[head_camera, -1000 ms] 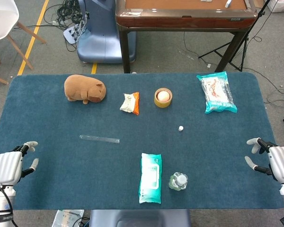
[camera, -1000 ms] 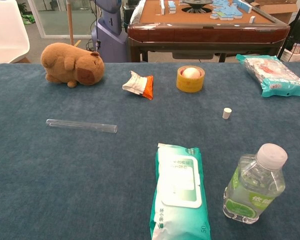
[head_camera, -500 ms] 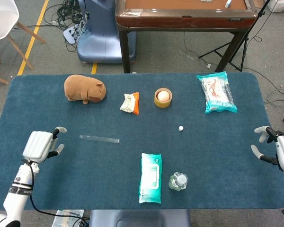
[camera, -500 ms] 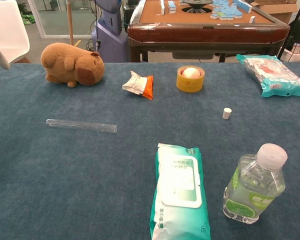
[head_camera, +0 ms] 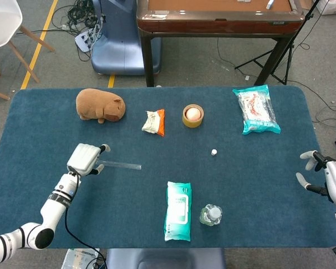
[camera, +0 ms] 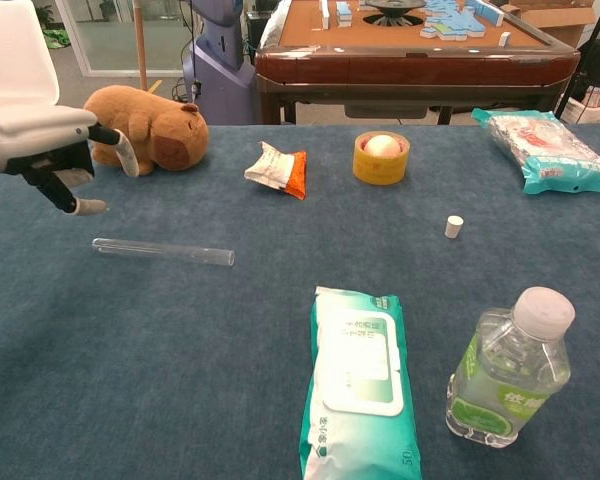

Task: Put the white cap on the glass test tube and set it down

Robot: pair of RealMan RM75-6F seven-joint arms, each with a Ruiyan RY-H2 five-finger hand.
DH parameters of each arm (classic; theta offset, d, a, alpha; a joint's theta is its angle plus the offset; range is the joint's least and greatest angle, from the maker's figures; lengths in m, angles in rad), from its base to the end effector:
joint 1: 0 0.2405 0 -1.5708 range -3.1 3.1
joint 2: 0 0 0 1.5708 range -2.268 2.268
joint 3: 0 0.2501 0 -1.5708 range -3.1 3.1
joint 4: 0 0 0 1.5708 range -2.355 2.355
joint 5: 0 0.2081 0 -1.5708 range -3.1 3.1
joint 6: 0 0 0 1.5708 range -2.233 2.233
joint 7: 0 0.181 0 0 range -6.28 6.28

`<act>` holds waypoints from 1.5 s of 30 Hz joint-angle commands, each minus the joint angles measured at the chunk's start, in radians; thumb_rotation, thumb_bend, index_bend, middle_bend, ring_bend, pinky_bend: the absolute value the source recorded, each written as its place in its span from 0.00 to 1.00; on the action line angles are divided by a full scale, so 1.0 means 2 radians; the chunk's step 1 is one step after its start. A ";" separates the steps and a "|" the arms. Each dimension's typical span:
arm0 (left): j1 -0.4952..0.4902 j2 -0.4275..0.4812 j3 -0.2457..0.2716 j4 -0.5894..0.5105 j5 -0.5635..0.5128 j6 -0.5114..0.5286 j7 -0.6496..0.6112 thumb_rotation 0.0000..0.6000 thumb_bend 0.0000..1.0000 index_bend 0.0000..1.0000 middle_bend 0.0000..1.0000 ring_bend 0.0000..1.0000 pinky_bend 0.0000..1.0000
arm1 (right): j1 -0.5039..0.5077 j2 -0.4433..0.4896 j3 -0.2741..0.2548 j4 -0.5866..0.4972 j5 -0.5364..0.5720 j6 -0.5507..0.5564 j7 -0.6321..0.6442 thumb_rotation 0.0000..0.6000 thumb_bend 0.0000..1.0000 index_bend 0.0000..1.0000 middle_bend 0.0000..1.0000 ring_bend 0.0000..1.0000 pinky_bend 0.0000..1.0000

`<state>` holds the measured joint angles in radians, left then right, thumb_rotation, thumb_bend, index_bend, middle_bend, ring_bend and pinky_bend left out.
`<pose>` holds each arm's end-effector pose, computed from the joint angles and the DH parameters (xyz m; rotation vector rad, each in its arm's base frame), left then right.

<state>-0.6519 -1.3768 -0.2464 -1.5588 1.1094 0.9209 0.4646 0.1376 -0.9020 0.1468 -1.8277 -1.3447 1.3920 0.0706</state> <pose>-0.1676 0.3825 0.0312 -1.8153 -0.8226 -0.7972 -0.2803 -0.2480 0.2133 1.2782 -0.9862 0.9583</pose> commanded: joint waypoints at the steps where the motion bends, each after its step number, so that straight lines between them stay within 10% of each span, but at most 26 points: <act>1: -0.019 -0.018 0.006 0.015 -0.022 -0.013 0.023 1.00 0.29 0.32 0.96 0.95 1.00 | 0.000 -0.001 -0.001 0.003 0.001 -0.003 0.003 1.00 0.27 0.38 0.55 0.53 0.69; 45: -0.127 -0.143 0.039 0.136 -0.206 -0.030 0.112 1.00 0.27 0.46 0.97 0.95 1.00 | -0.017 -0.007 -0.010 0.047 0.007 -0.012 0.064 1.00 0.27 0.38 0.55 0.53 0.69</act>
<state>-0.9053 -1.6614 -0.1686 -1.2892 0.6983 0.8611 0.6873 0.1035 -0.9157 0.1277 -1.7331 -1.3308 1.3680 0.1976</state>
